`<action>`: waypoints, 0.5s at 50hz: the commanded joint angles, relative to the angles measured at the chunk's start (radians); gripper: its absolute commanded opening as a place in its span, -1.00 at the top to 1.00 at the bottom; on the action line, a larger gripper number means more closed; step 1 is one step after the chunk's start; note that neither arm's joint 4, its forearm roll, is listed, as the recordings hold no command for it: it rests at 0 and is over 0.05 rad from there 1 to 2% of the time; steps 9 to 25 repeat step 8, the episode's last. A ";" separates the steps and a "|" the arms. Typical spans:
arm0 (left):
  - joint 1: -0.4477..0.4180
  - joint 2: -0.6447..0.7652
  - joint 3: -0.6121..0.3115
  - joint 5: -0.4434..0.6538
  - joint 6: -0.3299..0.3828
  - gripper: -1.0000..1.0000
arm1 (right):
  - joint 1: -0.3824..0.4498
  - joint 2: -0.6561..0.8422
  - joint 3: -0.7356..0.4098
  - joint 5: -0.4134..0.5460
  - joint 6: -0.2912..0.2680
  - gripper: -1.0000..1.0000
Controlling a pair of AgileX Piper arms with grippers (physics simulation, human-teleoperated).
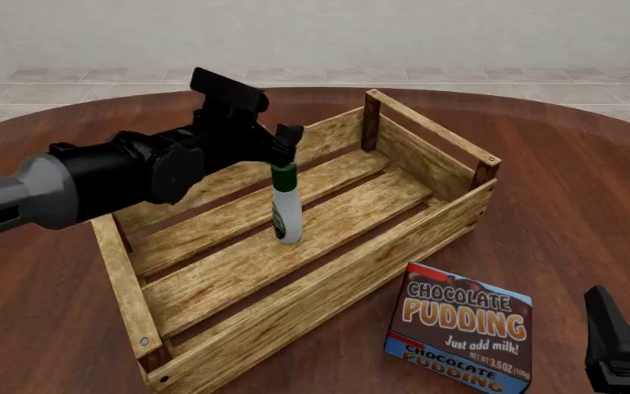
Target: Pick up the salad dressing and put it in the tray.
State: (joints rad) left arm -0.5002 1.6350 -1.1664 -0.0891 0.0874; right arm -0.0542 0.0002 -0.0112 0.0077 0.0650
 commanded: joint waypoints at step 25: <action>0.003 -0.164 0.085 0.020 0.008 -1.00 | 0.008 0.000 0.001 0.001 -0.005 -1.00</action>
